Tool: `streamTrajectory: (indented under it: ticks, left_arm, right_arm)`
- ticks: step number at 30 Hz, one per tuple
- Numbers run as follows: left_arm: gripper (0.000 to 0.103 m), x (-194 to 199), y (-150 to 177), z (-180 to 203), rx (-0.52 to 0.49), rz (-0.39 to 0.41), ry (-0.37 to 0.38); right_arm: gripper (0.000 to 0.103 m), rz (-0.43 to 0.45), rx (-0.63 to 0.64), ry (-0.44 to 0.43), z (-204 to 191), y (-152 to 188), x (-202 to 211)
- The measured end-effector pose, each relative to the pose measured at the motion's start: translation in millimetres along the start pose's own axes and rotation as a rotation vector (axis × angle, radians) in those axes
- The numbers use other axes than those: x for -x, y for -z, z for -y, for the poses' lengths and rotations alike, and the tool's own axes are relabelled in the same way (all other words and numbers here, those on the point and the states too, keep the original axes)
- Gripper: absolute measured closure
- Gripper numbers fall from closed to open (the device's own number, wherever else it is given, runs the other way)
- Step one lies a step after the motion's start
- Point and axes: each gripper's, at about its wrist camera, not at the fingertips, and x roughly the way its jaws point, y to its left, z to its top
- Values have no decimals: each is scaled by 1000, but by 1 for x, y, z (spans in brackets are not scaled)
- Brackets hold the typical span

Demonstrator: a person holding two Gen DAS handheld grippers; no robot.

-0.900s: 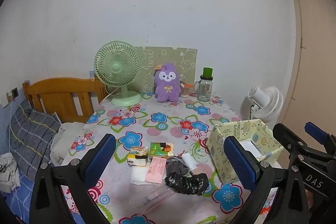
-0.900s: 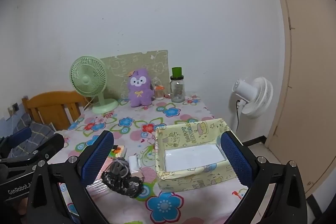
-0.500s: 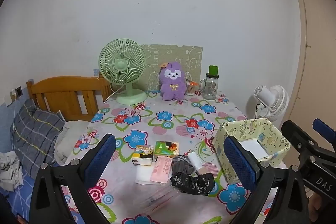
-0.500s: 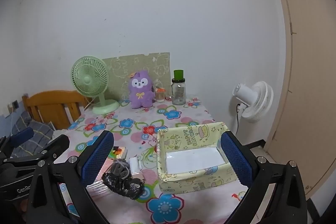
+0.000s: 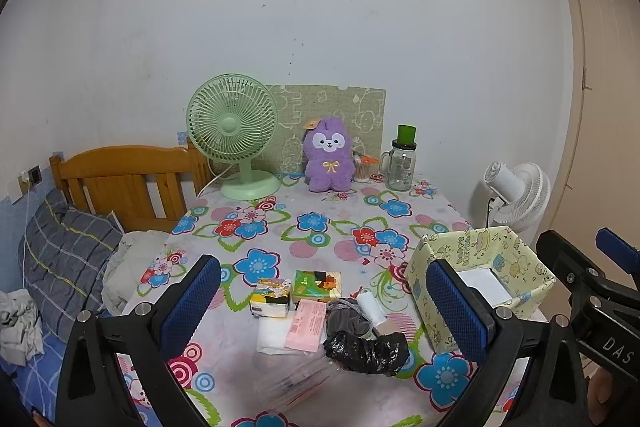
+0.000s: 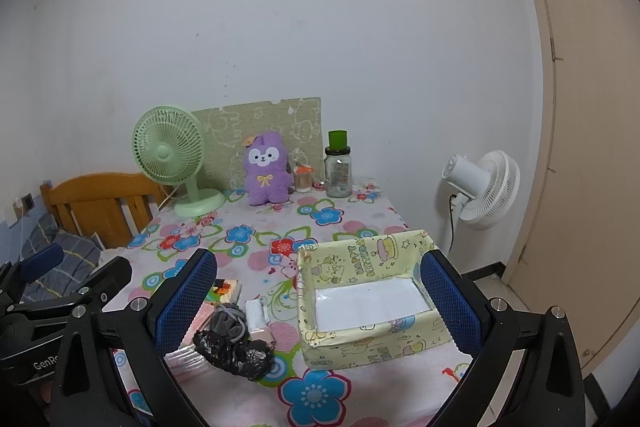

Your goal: Organize soft objects

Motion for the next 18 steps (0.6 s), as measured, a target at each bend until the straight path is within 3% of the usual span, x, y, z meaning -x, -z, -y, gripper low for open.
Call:
streamTrajectory:
  ticks: [18]
  left_arm:
    - [1, 0, 1, -1, 2, 3, 2]
  right_arm:
    - [0, -2, -9, 5, 1, -3, 0]
